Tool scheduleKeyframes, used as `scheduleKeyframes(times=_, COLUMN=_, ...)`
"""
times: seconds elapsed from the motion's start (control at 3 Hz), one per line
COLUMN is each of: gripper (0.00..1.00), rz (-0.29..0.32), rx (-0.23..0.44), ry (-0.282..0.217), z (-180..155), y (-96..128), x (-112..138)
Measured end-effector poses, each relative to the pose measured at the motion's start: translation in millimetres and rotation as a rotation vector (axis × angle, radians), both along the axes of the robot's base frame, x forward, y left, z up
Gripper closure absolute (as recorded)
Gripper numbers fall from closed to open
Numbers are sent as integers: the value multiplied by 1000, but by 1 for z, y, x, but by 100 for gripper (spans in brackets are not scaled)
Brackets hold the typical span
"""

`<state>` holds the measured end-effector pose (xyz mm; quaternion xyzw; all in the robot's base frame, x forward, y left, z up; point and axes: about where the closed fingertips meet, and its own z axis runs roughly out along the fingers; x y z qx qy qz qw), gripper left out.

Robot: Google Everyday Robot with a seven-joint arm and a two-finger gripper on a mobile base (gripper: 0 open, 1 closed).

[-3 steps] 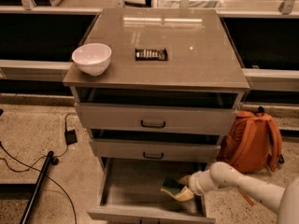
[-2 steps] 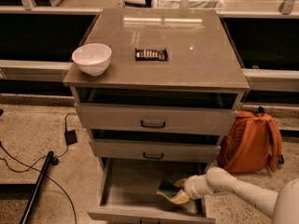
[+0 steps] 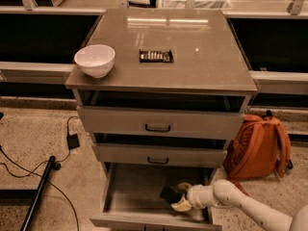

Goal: Place sponge into bottom drawer

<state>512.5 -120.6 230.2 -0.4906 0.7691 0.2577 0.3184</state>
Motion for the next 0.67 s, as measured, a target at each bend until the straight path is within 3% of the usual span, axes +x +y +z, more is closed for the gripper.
scheduleKeyframes(times=0.67, gripper=0, rz=-6, rx=15, ry=-5, z=0, y=1, x=0)
